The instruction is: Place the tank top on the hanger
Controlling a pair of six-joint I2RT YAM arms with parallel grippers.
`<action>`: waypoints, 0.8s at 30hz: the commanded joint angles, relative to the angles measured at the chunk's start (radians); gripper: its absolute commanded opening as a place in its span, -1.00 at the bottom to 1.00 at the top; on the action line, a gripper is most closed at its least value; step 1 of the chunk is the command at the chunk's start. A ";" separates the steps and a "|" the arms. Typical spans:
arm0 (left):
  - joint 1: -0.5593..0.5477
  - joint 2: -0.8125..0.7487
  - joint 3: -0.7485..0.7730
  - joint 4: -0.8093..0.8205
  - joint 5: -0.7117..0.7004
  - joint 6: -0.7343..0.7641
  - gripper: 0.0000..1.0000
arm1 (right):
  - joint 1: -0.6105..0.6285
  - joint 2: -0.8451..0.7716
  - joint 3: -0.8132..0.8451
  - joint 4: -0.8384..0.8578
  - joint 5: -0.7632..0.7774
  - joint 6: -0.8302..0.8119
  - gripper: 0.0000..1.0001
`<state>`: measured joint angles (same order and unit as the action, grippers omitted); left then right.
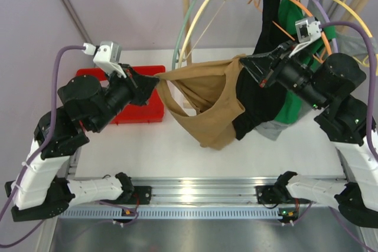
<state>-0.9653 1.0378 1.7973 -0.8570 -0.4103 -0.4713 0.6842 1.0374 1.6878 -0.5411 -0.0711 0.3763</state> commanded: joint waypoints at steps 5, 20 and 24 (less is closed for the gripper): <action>-0.004 -0.012 -0.062 -0.022 -0.105 -0.067 -1.00 | -0.012 0.012 -0.077 -0.010 0.025 0.001 -1.00; -0.007 -0.064 -1.060 0.332 0.030 -0.521 -0.86 | -0.025 -0.056 -0.881 0.246 -0.038 0.185 -1.00; -0.007 -0.032 -1.144 0.475 0.068 -0.518 -0.36 | -0.025 -0.010 -0.968 0.296 -0.055 0.205 -1.00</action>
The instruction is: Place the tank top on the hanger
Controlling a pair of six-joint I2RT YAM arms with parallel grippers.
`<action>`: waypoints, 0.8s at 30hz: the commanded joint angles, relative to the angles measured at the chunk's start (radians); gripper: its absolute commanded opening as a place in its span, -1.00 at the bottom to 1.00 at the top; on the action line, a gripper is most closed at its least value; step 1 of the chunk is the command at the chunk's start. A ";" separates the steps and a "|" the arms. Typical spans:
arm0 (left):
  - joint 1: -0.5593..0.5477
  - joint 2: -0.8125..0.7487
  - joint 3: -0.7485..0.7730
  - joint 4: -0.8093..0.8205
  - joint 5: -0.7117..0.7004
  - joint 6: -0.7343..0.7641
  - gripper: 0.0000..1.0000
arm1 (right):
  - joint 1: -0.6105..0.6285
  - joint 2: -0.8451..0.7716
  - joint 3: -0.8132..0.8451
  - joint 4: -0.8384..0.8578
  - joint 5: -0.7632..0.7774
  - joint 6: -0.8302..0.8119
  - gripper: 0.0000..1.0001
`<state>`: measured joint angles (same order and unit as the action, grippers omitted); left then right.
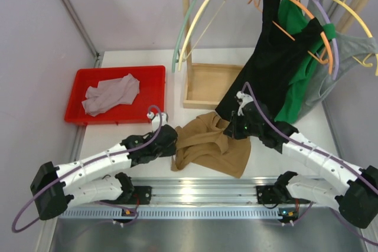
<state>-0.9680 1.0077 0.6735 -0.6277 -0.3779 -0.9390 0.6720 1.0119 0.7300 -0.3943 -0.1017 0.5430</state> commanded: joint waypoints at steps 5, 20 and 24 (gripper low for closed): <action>-0.005 0.011 0.009 0.234 0.037 0.008 0.11 | -0.032 0.074 -0.021 0.146 0.005 0.025 -1.00; -0.005 -0.139 0.010 0.047 -0.007 -0.006 0.11 | -0.101 0.059 0.066 0.040 -0.029 -0.015 -0.01; -0.005 -0.156 0.066 0.000 -0.016 0.017 0.11 | -0.101 0.024 0.132 -0.044 0.008 -0.029 0.27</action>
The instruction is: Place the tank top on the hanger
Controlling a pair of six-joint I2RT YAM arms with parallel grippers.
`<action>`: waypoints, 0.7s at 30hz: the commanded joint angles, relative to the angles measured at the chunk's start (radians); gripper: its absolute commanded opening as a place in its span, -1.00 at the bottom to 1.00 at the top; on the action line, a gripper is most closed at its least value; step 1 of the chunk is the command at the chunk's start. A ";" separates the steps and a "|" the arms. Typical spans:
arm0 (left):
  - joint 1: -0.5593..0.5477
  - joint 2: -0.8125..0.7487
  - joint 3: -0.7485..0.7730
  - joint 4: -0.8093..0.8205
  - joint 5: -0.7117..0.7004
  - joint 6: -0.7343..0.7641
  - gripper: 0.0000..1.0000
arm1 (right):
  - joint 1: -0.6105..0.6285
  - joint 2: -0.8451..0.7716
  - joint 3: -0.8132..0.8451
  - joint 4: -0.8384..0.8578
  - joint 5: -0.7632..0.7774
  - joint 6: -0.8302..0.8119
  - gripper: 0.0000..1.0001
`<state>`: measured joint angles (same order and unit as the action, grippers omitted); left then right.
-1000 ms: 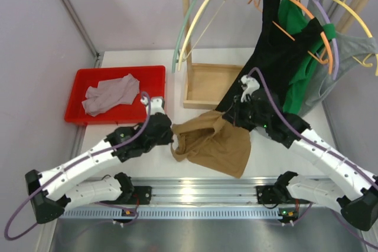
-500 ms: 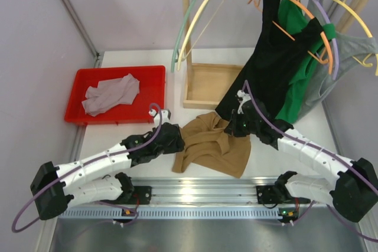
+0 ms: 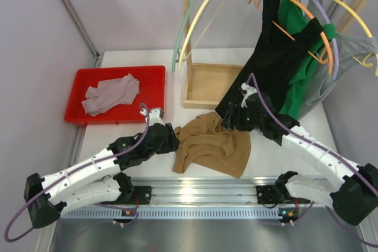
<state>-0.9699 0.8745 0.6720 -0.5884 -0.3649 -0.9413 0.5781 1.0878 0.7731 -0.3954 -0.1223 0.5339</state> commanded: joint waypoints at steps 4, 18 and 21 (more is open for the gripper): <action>-0.003 -0.032 0.126 -0.057 -0.037 0.036 0.11 | -0.006 -0.085 0.221 -0.086 0.038 -0.031 0.32; -0.003 -0.008 0.216 -0.045 -0.032 0.082 0.10 | -0.007 0.251 1.004 -0.093 0.070 -0.086 0.67; -0.003 -0.026 0.212 -0.054 -0.037 0.079 0.10 | -0.007 0.311 1.064 -0.028 0.070 -0.069 0.80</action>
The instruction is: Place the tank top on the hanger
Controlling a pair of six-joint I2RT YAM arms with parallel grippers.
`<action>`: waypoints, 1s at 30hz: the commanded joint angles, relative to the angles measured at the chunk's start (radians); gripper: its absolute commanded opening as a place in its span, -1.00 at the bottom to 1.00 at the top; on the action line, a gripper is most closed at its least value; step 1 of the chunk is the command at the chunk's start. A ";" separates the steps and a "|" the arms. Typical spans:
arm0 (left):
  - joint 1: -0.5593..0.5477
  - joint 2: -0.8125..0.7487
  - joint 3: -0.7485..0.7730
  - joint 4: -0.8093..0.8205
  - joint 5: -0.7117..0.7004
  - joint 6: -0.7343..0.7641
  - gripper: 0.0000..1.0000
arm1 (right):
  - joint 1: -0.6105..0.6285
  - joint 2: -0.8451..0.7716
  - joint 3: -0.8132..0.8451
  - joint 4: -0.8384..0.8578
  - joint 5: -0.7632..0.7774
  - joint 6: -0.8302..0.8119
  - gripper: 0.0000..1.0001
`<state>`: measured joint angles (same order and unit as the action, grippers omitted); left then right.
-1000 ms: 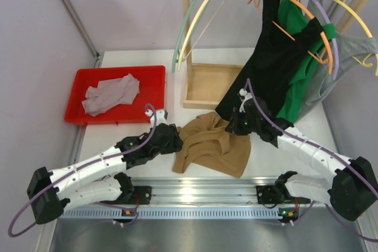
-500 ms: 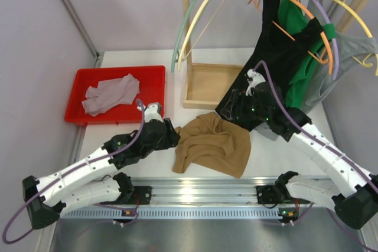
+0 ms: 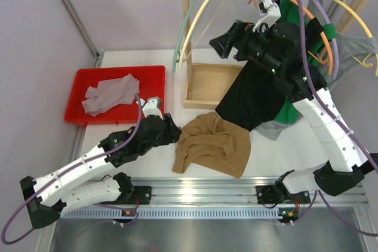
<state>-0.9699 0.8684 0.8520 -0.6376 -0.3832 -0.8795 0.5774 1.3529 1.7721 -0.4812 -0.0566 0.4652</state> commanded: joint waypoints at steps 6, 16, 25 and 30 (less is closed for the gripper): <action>-0.003 -0.037 0.030 -0.025 -0.028 0.008 0.10 | -0.005 0.150 0.162 0.141 0.023 0.024 0.94; -0.003 -0.060 -0.007 -0.028 -0.031 -0.009 0.09 | 0.041 0.204 0.188 0.210 0.122 0.043 1.00; -0.003 -0.074 -0.018 -0.036 -0.033 -0.015 0.09 | 0.094 0.242 0.217 0.190 0.247 0.036 0.99; -0.003 -0.078 -0.022 -0.040 -0.034 -0.016 0.09 | 0.130 0.272 0.259 0.188 0.305 0.012 0.99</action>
<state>-0.9699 0.8066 0.8429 -0.6701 -0.4019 -0.8894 0.6762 1.6085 1.9659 -0.3302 0.1802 0.5007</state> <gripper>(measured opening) 0.546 0.996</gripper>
